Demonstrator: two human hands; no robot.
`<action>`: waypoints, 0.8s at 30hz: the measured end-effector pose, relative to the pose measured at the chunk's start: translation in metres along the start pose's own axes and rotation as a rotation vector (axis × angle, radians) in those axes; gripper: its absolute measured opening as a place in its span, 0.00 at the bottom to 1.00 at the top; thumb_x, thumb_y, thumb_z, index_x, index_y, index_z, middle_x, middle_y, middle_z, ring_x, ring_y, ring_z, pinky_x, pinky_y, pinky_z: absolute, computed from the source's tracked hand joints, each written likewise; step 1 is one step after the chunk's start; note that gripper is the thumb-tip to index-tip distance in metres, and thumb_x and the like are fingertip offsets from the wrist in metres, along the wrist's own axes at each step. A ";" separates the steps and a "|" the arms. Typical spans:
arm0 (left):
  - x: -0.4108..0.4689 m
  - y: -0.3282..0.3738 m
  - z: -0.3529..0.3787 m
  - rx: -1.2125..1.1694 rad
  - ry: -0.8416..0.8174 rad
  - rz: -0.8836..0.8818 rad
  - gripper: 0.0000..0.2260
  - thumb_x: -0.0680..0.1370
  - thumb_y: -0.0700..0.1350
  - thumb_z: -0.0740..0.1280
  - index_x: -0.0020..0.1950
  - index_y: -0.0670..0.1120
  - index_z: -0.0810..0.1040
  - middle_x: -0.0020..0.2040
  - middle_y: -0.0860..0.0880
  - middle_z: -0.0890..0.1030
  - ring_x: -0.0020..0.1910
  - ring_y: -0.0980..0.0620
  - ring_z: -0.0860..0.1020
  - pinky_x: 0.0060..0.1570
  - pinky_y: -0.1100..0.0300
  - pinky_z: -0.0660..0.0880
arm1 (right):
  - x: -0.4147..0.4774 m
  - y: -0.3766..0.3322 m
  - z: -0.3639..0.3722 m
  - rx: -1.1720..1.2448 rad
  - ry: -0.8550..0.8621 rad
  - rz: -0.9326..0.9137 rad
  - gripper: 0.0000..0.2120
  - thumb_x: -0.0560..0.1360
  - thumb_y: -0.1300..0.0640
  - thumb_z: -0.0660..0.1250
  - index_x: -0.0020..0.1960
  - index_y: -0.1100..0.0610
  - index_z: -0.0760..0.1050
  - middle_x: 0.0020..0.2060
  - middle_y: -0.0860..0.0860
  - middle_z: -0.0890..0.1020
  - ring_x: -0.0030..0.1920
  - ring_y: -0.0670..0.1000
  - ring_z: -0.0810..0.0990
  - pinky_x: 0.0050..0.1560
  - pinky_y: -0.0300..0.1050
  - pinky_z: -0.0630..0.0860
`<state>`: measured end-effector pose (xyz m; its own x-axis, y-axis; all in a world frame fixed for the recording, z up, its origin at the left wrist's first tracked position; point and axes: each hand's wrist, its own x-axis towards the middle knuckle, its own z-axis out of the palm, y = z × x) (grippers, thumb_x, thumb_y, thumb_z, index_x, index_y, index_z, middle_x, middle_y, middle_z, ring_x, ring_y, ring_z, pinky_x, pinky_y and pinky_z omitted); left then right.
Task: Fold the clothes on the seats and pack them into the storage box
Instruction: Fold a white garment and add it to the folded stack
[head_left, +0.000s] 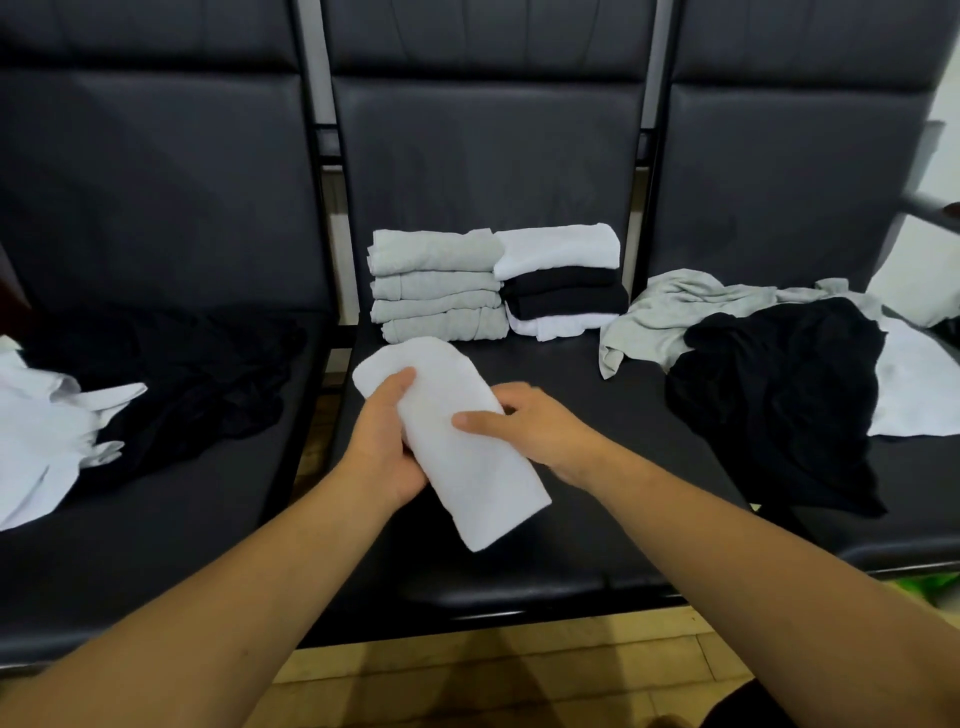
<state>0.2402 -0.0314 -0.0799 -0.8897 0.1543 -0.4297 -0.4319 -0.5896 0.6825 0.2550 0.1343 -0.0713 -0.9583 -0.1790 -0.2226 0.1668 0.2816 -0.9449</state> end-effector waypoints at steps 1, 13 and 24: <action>-0.001 0.003 0.001 -0.036 0.006 0.021 0.11 0.80 0.50 0.66 0.58 0.46 0.78 0.52 0.40 0.85 0.55 0.39 0.82 0.59 0.38 0.76 | -0.001 0.001 -0.002 0.074 -0.038 0.053 0.14 0.75 0.49 0.74 0.54 0.58 0.82 0.48 0.50 0.87 0.49 0.51 0.86 0.54 0.50 0.82; 0.018 0.041 0.013 -0.145 0.056 0.239 0.11 0.81 0.48 0.62 0.62 0.48 0.77 0.56 0.45 0.84 0.57 0.44 0.82 0.58 0.43 0.77 | 0.024 -0.006 -0.033 0.524 -0.108 0.108 0.17 0.76 0.62 0.69 0.65 0.62 0.76 0.65 0.61 0.80 0.66 0.61 0.78 0.68 0.62 0.71; 0.123 0.151 0.059 0.245 0.142 0.406 0.14 0.78 0.37 0.69 0.62 0.36 0.72 0.58 0.41 0.78 0.51 0.46 0.81 0.45 0.51 0.82 | 0.171 -0.118 -0.112 0.443 0.494 -0.069 0.12 0.75 0.67 0.69 0.49 0.51 0.73 0.51 0.56 0.77 0.47 0.56 0.78 0.37 0.47 0.80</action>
<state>0.0570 -0.0545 0.0053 -0.9717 -0.1692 -0.1649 -0.0917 -0.3730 0.9233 0.0452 0.1762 0.0290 -0.9463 0.2995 -0.1217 0.0801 -0.1475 -0.9858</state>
